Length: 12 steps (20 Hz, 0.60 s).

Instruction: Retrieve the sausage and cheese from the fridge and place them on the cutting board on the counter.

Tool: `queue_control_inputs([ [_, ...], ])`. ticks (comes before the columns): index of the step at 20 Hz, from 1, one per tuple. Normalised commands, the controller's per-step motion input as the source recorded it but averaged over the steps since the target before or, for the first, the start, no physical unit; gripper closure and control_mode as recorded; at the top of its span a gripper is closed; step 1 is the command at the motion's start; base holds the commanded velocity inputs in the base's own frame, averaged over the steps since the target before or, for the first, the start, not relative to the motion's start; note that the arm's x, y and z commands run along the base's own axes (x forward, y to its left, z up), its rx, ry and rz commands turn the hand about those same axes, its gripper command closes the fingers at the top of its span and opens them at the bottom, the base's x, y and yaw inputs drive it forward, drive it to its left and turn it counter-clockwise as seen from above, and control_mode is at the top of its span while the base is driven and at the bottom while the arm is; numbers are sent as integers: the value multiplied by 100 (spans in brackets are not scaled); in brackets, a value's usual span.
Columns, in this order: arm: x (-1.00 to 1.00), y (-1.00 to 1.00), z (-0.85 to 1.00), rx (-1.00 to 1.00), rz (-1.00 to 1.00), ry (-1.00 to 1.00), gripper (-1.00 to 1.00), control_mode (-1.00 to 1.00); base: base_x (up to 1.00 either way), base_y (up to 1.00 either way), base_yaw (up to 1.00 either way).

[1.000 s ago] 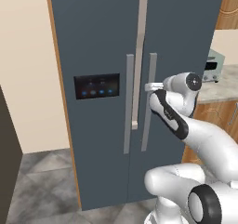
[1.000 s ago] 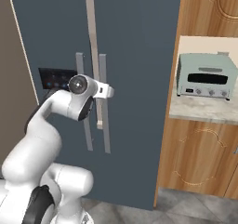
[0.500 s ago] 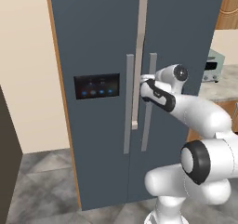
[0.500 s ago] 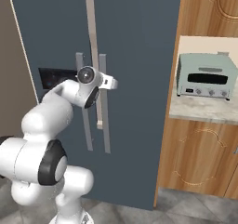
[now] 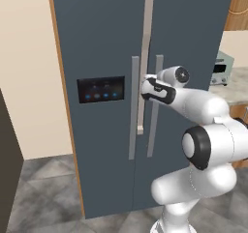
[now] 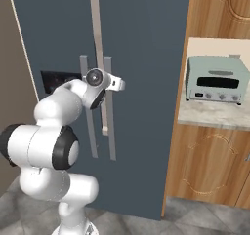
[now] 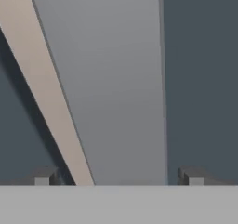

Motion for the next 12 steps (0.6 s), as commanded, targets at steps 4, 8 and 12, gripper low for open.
queue_control_inputs([
  [4,70,0,-16,1,0,0,-100,-100,0,0,0],
  [8,17,0,0,0,0,3,100,-100,0,0,0],
  [12,0,0,0,0,0,0,100,-100,0,0,0],
])
